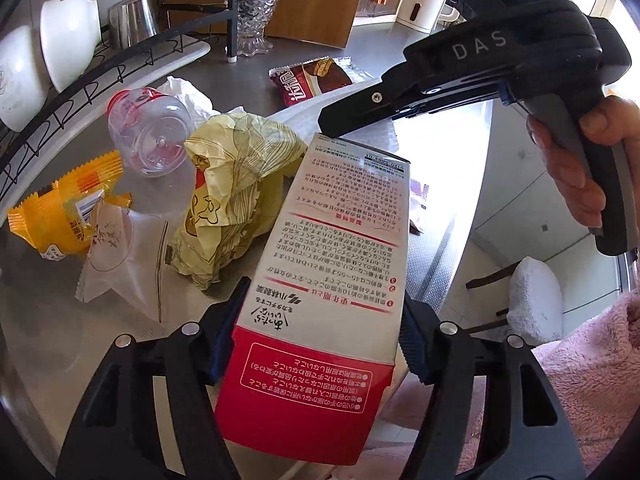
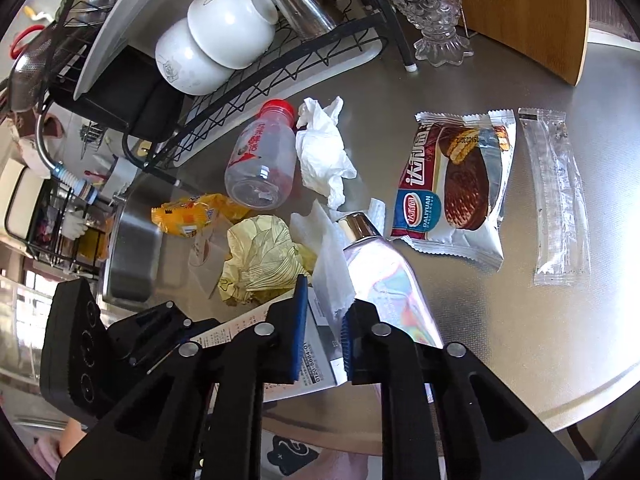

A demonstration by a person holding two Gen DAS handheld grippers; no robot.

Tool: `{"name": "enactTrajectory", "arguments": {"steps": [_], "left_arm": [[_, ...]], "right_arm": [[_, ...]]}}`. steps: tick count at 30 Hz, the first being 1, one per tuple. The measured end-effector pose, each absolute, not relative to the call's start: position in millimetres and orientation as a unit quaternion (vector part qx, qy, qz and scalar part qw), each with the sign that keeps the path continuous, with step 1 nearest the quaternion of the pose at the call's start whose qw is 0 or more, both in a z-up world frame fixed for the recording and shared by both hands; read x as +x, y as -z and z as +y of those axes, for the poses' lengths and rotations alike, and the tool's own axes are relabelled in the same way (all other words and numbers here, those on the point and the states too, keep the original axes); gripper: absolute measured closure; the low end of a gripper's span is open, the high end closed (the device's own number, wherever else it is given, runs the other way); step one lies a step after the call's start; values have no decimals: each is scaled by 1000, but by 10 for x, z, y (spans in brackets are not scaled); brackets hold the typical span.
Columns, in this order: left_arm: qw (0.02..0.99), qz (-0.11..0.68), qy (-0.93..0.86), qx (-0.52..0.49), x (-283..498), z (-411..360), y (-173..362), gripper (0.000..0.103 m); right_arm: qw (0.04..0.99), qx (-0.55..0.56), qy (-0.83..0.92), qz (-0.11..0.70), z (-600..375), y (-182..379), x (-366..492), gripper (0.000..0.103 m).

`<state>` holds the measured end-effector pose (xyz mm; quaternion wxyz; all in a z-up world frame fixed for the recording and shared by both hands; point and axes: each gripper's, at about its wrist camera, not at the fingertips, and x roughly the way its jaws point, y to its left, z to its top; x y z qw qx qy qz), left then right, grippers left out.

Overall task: Collect trash
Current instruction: 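Grasp the red-and-white carton with the left tool while the right tool grasps the white tissue, then lower the red-and-white carton into the black bin and open the left tool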

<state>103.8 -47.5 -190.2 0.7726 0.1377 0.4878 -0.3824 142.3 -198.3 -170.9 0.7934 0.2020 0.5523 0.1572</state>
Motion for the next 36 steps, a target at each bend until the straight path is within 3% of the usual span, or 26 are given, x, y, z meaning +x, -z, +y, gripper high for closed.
{"name": "enactTrajectory", "arguments": {"steps": [11, 28, 36], "left_arm": [[802, 456, 367, 121, 955, -343, 1634, 45], [874, 382, 261, 146, 623, 67, 666, 45], [912, 359, 181, 88, 240, 402, 211, 44]], "right_arm": [[824, 191, -175, 505, -1988, 1350, 1344, 100], [871, 158, -208, 415, -1997, 323, 1015, 100], [883, 125, -227, 391, -2036, -48, 539, 100]]}}
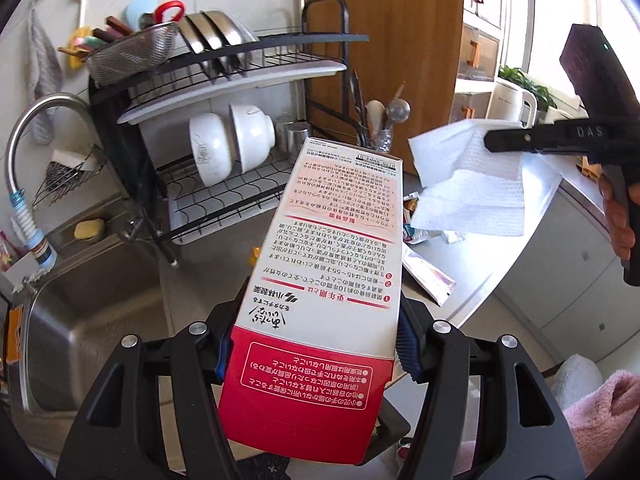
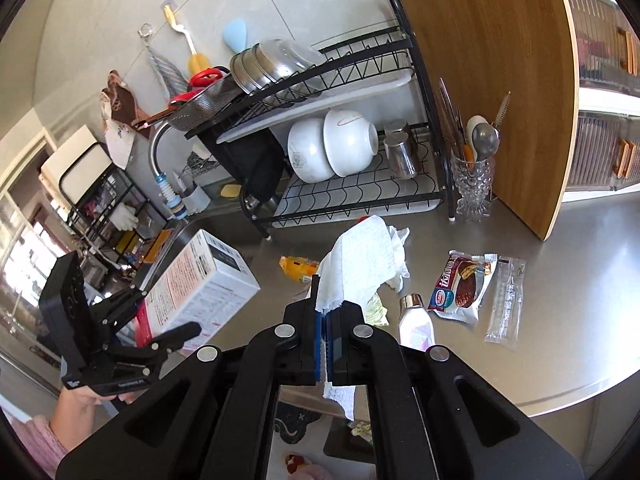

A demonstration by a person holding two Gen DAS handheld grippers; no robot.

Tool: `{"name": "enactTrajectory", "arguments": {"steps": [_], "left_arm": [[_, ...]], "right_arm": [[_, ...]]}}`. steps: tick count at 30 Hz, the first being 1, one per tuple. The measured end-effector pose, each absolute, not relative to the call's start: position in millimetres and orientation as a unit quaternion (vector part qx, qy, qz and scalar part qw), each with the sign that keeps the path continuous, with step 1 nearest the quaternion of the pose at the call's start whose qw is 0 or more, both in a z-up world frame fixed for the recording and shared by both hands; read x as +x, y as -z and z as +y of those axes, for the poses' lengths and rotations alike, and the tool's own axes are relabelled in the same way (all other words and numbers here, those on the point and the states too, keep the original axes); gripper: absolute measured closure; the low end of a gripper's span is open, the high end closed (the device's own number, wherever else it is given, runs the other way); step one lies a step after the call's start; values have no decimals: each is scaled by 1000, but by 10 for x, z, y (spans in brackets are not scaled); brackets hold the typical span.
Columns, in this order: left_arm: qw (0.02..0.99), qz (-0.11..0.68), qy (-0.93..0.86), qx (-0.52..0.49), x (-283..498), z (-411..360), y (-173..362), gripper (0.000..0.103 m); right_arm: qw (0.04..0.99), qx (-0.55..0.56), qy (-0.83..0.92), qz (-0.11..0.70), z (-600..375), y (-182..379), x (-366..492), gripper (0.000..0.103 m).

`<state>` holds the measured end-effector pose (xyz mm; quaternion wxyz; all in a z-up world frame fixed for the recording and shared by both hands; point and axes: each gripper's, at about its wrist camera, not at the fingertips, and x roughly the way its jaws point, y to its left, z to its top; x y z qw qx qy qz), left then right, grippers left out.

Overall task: Collect trash
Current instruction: 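Lower the red-and-white carton into the black bin and open the left tool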

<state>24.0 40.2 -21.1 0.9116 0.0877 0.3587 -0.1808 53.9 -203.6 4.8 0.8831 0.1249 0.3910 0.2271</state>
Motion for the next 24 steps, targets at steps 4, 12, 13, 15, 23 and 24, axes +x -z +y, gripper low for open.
{"name": "enactTrajectory", "arguments": {"steps": [4, 12, 13, 15, 23, 24], "left_arm": [[922, 351, 148, 66, -31, 513, 61, 44], [928, 358, 105, 7, -600, 717, -9, 44], [928, 359, 102, 4, -673, 731, 10, 44], [926, 363, 99, -2, -796, 742, 75, 44], [898, 426, 107, -39, -1057, 774, 719, 44], [892, 437, 109, -40, -1080, 763, 847, 44]], "right_arm": [[886, 100, -235, 388, -2022, -134, 266, 100], [874, 62, -262, 405, -1975, -87, -290, 100], [870, 59, -267, 410, -1958, -48, -350, 100], [861, 57, -277, 423, -1926, 40, -462, 100], [816, 56, -291, 497, -1757, 699, -726, 100], [809, 58, -291, 508, -1734, 815, -742, 100]]}}
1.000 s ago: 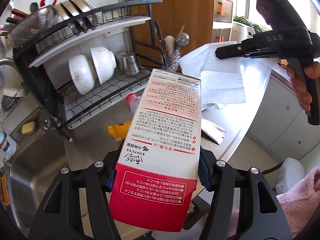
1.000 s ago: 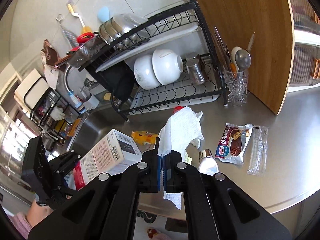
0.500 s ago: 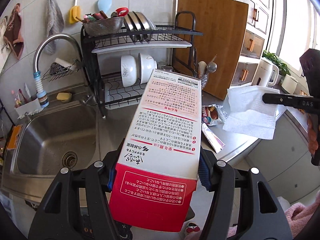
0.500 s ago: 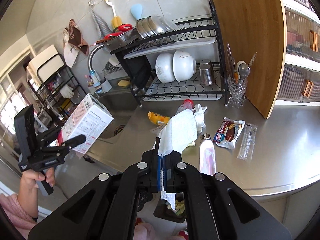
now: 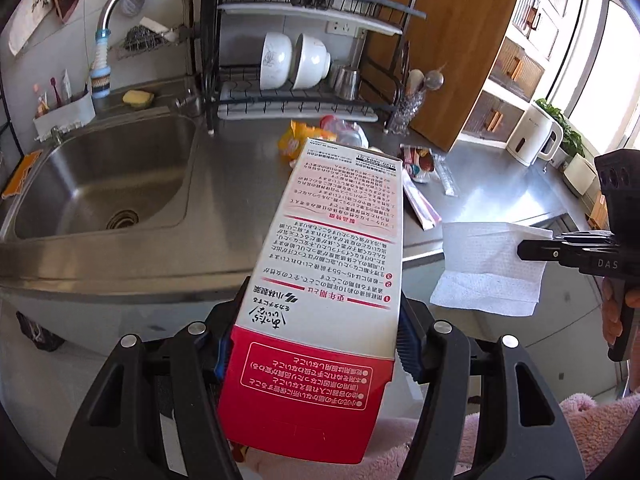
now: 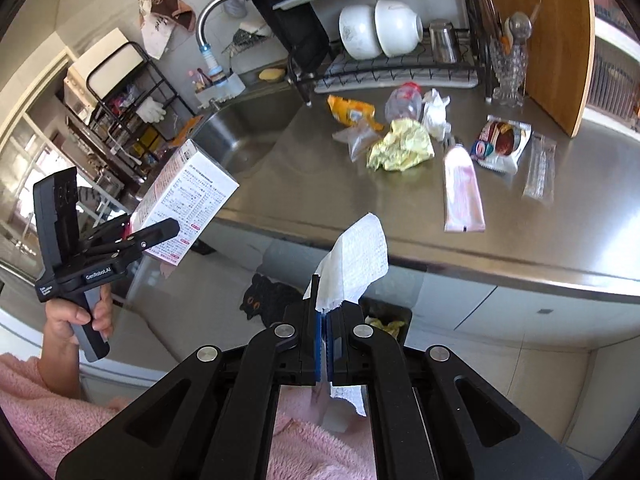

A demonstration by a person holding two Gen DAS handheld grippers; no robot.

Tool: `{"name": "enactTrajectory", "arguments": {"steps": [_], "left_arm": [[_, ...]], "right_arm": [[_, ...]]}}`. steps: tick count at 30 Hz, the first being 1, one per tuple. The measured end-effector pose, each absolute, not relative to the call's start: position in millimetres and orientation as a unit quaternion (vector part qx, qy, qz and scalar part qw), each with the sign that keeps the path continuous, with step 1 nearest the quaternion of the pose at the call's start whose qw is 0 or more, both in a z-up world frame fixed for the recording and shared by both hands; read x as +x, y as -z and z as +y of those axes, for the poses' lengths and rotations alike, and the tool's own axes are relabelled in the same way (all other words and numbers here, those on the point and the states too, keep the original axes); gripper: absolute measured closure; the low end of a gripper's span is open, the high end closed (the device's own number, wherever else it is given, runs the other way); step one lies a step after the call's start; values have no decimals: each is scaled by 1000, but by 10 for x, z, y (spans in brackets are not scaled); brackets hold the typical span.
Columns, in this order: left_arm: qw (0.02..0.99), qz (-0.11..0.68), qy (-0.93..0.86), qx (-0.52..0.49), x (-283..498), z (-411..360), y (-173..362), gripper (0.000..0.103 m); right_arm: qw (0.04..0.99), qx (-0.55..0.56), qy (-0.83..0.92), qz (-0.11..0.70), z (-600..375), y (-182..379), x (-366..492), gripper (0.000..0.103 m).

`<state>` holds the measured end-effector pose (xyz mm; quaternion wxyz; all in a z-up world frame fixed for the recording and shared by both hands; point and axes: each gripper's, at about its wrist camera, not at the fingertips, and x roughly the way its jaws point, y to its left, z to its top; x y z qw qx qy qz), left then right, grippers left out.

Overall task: Collect trash
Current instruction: 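Lower the red-and-white carton into the black bin and open the left tool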

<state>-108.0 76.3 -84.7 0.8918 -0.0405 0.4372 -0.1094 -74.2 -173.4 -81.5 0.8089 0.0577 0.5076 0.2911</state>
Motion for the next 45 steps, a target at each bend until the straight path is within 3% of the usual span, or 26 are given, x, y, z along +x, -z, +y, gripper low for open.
{"name": "enactTrajectory", "arguments": {"steps": [10, 23, 37, 42, 43, 44, 45], "left_arm": [[814, 567, 114, -59, -1129, 628, 2350, 44], [744, 658, 90, -80, -770, 484, 3916, 43], [707, 696, 101, -73, -526, 523, 4623, 41], [707, 695, 113, -71, -533, 513, 4598, 27], [707, 695, 113, -69, -527, 510, 4590, 26], [707, 695, 113, -68, -520, 509, 4585, 25], [707, 694, 112, -68, -516, 511, 4580, 25]], "right_arm": [[753, 74, -278, 591, -1445, 2178, -827, 100], [713, 94, -219, 659, -1160, 3829, -575, 100], [670, 140, -179, 707, -1084, 4473, -322, 97], [662, 146, -167, 716, -1036, 4523, -307, 94], [662, 146, -164, 716, -1033, 4523, -297, 92], [662, 145, -161, 717, -1026, 4522, -284, 78], [660, 150, -163, 718, -1027, 4526, -267, 49]]}}
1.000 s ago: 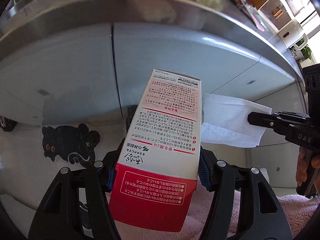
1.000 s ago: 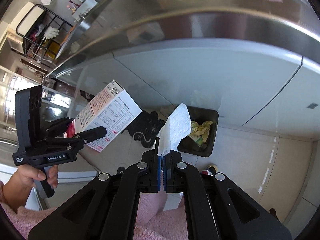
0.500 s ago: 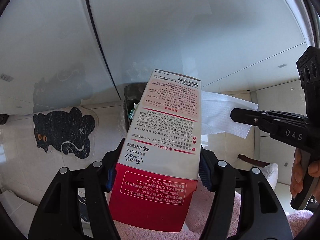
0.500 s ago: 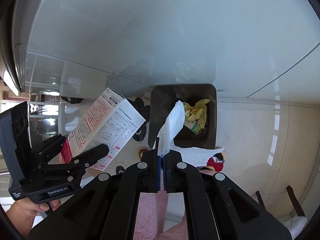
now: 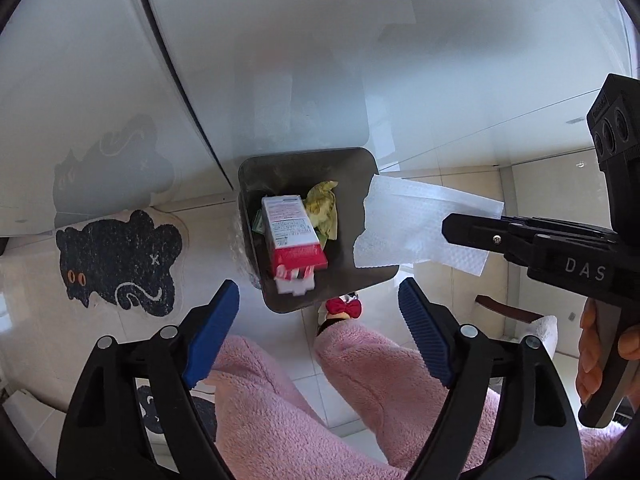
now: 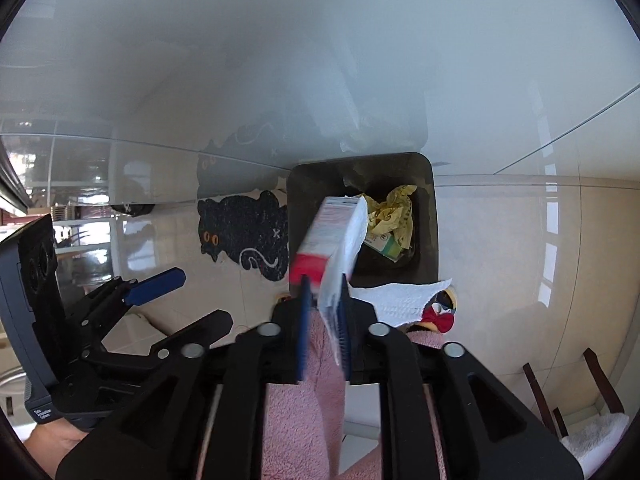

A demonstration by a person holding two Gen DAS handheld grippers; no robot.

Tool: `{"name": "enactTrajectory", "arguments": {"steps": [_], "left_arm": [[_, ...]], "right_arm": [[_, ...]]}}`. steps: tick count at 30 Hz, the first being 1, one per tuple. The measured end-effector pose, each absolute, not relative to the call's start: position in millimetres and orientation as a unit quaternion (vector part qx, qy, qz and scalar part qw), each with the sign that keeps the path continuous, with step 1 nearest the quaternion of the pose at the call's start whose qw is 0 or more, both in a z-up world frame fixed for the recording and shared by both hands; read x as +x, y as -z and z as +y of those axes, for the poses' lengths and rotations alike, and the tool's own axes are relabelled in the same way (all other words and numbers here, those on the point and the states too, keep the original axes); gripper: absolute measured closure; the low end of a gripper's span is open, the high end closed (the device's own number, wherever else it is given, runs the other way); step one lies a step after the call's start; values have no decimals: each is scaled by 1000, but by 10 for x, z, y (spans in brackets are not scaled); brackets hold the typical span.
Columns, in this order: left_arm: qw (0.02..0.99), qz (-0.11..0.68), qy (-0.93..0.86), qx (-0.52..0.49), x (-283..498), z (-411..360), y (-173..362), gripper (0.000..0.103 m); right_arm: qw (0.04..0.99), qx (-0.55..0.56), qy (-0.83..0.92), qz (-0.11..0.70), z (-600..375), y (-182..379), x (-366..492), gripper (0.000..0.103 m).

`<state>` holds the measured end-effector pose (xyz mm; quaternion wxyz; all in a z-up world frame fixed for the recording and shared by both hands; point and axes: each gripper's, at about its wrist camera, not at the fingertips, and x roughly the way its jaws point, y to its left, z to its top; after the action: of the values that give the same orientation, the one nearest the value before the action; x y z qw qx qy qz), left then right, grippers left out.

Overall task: Collect trash
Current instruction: 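Lower the red-and-white carton into the black bin and open the left tool, then drop the white tissue into the black bin by opening the right tool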

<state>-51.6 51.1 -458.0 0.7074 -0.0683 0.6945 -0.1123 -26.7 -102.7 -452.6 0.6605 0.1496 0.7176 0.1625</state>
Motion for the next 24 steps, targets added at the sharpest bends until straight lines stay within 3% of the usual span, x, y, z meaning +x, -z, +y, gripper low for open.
{"name": "enactTrajectory", "arguments": {"steps": [1, 2, 24], "left_arm": [[707, 695, 112, -69, -511, 504, 4580, 25], [707, 695, 113, -70, -507, 499, 4570, 25], [703, 698, 104, -89, -607, 709, 4586, 25]], "right_arm": [[660, 155, -162, 717, -1039, 4520, -252, 39], [667, 159, -157, 711, -1055, 4497, -242, 37], [642, 217, -173, 714, -943, 4480, -122, 37]]}}
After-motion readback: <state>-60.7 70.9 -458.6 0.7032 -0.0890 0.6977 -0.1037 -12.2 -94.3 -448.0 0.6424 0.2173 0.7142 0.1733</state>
